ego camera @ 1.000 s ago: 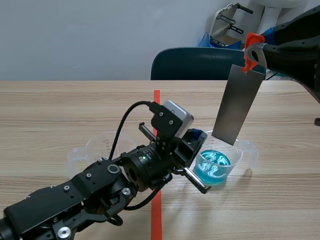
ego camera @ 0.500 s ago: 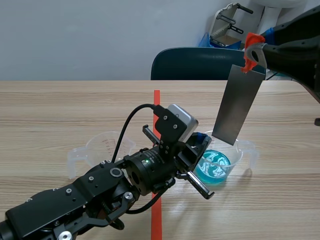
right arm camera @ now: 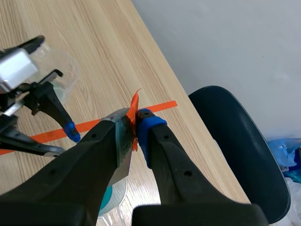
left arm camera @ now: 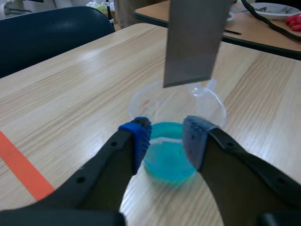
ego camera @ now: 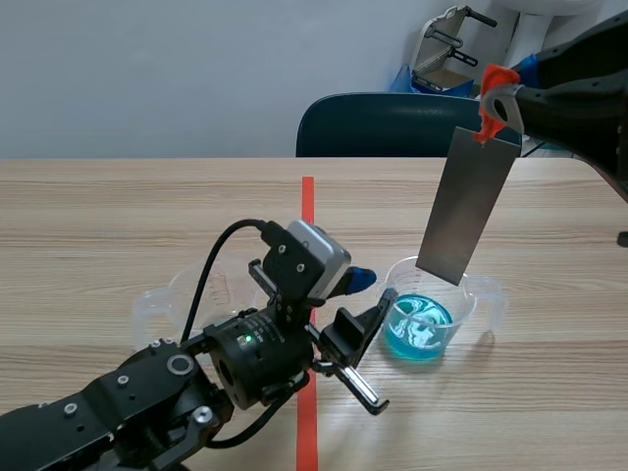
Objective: Do the redox reaction experiment
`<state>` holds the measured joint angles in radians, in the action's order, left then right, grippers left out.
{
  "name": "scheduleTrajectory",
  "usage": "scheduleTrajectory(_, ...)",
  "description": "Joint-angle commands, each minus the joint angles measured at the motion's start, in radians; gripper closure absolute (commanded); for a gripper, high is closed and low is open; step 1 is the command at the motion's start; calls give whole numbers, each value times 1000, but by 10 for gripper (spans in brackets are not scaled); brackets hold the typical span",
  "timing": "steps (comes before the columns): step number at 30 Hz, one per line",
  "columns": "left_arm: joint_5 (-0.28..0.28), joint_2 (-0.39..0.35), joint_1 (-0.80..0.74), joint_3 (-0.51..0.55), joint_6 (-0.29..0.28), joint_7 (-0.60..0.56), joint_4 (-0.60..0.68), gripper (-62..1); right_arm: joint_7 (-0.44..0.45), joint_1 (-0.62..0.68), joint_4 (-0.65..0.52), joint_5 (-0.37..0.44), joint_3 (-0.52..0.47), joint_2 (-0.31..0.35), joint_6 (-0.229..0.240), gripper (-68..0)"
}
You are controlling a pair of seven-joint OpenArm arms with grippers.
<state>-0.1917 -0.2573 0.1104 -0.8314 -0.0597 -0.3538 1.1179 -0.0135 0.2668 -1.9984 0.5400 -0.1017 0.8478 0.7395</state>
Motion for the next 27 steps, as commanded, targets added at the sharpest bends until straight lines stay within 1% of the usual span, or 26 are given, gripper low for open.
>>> scheduleTrajectory(1,-6,-14,-26,2,9,-20,46,-262,8,0,-5,13,-13,5,6,-8)
scheduleTrajectory(4,-6,-53,-69,3,41,-19,94,-316,8,0,-5,13,-13,5,6,-8)
scheduleTrajectory(5,-6,-68,-85,3,56,-20,112,-344,8,0,-5,13,-13,5,6,-8)
scheduleTrajectory(6,-6,-80,-100,3,74,-20,128,-382,8,0,-5,13,-13,5,6,-8)
scheduleTrajectory(9,-6,-120,-138,3,97,-23,172,-518,8,0,-5,13,-13,5,6,-8)
scheduleTrajectory(12,-6,-150,-172,4,104,-24,212,-575,8,0,-5,13,-13,5,6,-8)
scheduleTrajectory(13,-6,-160,-184,12,118,-24,224,-595,8,0,-5,13,-13,5,6,-8)
scheduleTrajectory(15,-6,-165,-215,32,126,-24,250,-617,8,0,-5,11,-13,5,6,-8)
scheduleTrajectory(19,1,-179,-261,72,125,-25,294,-623,8,0,-5,10,-13,5,6,-8)
scheduleTrajectory(22,5,-195,-277,80,125,-26,314,-623,8,0,-5,10,-13,5,6,-8)
scheduleTrajectory(27,5,-196,-277,80,125,-41,317,-623,8,0,-5,10,-13,5,6,-8)
